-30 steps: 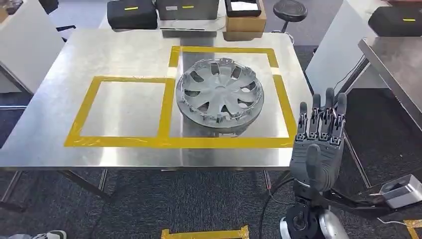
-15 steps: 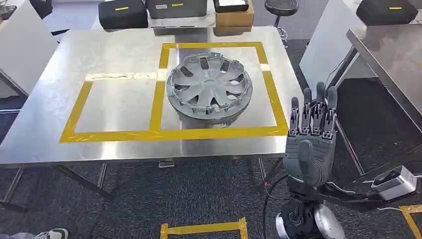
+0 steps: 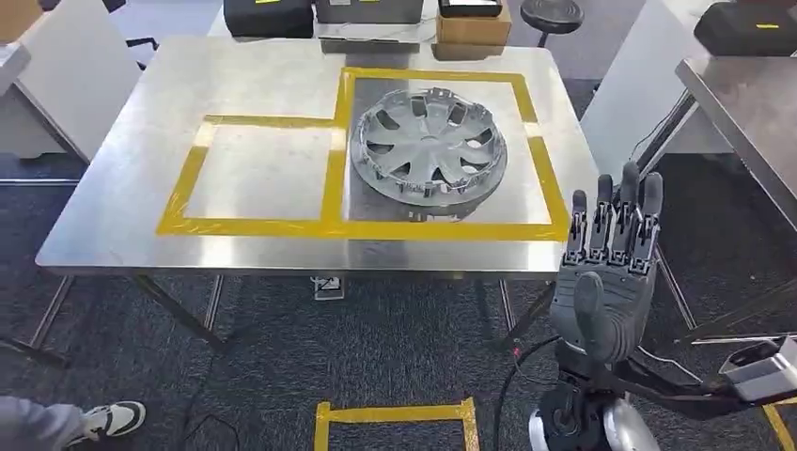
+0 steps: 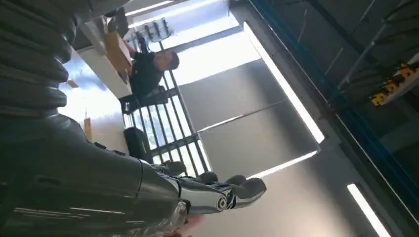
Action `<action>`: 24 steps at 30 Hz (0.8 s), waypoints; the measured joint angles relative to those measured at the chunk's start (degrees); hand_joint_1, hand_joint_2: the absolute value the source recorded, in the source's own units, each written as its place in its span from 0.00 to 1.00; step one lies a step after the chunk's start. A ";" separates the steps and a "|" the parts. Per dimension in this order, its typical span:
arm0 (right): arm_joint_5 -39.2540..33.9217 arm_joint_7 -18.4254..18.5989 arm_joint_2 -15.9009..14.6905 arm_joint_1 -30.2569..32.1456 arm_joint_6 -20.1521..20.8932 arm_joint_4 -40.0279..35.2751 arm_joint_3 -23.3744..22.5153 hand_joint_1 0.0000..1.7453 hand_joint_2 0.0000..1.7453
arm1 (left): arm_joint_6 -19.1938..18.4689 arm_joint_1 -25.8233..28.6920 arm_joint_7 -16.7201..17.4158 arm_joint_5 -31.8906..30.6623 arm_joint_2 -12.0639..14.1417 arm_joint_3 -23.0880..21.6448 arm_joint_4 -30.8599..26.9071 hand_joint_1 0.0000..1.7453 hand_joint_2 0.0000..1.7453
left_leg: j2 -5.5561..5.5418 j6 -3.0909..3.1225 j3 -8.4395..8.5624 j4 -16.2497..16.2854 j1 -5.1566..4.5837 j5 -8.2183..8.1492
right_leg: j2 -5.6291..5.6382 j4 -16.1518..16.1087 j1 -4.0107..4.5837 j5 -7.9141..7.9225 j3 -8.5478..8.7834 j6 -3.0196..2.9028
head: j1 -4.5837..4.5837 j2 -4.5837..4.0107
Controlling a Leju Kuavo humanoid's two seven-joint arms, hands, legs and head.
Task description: Take the parts from the cabinet and place them on the table.
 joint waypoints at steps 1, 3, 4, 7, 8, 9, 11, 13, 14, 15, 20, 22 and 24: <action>0.76 0.15 -0.02 -0.02 -0.57 -0.15 0.00 0.00 1.00 | 0.00 -0.02 0.00 -0.02 -0.13 0.00 -0.04 0.00 0.00 | -0.04 0.09 -0.11 0.00 0.10 0.31 | 0.17 -5.34 0.77 1.20 3.33 -1.36 | 0.03 0.00; 3.79 0.61 -0.02 0.11 -2.40 -0.74 0.04 0.00 1.00 | 0.11 0.04 -0.02 -0.02 -0.59 0.00 -0.15 0.00 0.00 | -0.04 -0.62 -0.39 -0.16 -0.01 1.17 | -0.60 -8.30 1.25 1.36 4.72 -1.52 | -0.50 0.00; 4.98 0.89 -0.04 0.18 -3.06 -0.87 0.04 0.00 1.00 | 0.11 -0.01 -0.02 -0.02 -0.64 0.00 -0.17 0.00 0.00 | -0.04 -0.96 -0.43 -0.25 0.32 1.53 | -0.45 -8.39 1.53 1.65 4.38 -1.67 | -0.29 0.00; 5.88 1.25 0.00 0.36 -4.14 -0.96 0.13 0.00 1.00 | 0.11 0.04 0.00 0.00 -0.74 0.00 -0.20 0.00 0.00 | 0.01 -1.75 -0.91 0.08 0.25 1.11 | -0.98 -10.45 0.91 3.75 4.28 -1.50 | 0.22 0.00; 5.73 1.55 -0.02 0.63 -4.51 -0.94 0.13 0.00 1.00 | 0.11 0.05 -0.02 0.02 -0.76 0.00 -0.20 0.00 0.00 | -0.02 -2.19 -1.75 1.85 0.30 -1.93 | -0.83 -10.81 0.85 4.43 3.71 -1.87 | -0.04 0.00; 5.27 1.66 -0.02 1.09 -4.77 -0.87 0.07 0.00 1.00 | 0.11 0.03 -0.02 0.02 -0.76 0.00 -0.20 0.00 0.00 | 0.00 -2.63 -2.88 5.70 0.53 -5.68 | -0.86 -10.80 0.66 5.07 2.95 -1.72 | -0.61 0.00; 4.77 1.75 -0.04 1.78 -4.81 -0.87 0.04 0.00 1.00 | 0.13 0.11 -0.02 0.13 -0.63 0.00 -0.20 0.00 0.00 | 0.02 -3.47 -4.92 13.81 1.11 -10.17 | -0.88 -10.67 0.43 6.17 1.38 -1.47 | -0.94 0.00; 4.44 1.75 -0.04 2.16 -4.88 -0.72 0.02 0.00 1.00 | 0.13 0.11 0.00 0.15 -0.63 0.00 -0.20 0.00 0.00 | 0.17 -4.28 -3.97 15.62 1.65 -8.44 | -0.91 -10.18 -0.01 7.08 -0.27 -0.89 | -1.40 0.00; 3.96 1.75 -0.07 2.37 -5.10 -0.68 -0.04 0.00 1.00 | 0.13 0.10 0.02 0.15 -0.63 0.00 -0.20 0.00 0.00 | 0.26 -4.71 -1.77 13.18 1.98 -6.06 | -0.91 -9.64 -0.35 7.36 -1.16 -0.52 | -1.64 0.00; 3.65 1.68 -0.07 2.65 -5.25 -0.68 -0.04 0.00 1.00 | 0.15 0.09 0.02 0.13 -0.59 0.00 -0.20 0.00 0.00 | 0.44 -5.22 1.48 8.76 2.38 -4.01 | -0.93 -8.88 -0.71 7.53 -2.03 -0.23 | -1.81 0.00; 2.84 1.33 -0.07 3.11 -5.45 -0.72 -0.37 0.00 1.00 | 0.17 -0.11 0.09 0.07 -0.55 -0.02 -0.24 0.00 0.00 | 0.34 -3.46 6.18 0.26 2.32 -5.80 | -0.75 -6.35 -0.74 8.35 -4.26 1.74 | -2.56 -0.02; 2.80 1.31 -0.37 3.38 -5.45 -0.63 -0.52 0.00 1.00 | 0.20 -0.02 0.09 0.07 -0.52 -0.07 -0.24 0.00 0.00 | 0.31 -1.88 5.21 0.22 2.50 -4.91 | -0.71 -6.14 -0.97 8.27 -4.69 2.18 | -2.47 -0.02; 2.80 1.31 -0.59 3.72 -5.49 -0.57 -0.70 0.00 1.00 | 0.28 -0.06 0.02 0.07 -0.48 -0.07 -0.24 0.00 0.00 | 0.09 -1.10 4.01 0.24 2.30 -3.68 | -0.47 -1.16 -1.03 2.06 -6.27 2.67 | -1.75 -0.02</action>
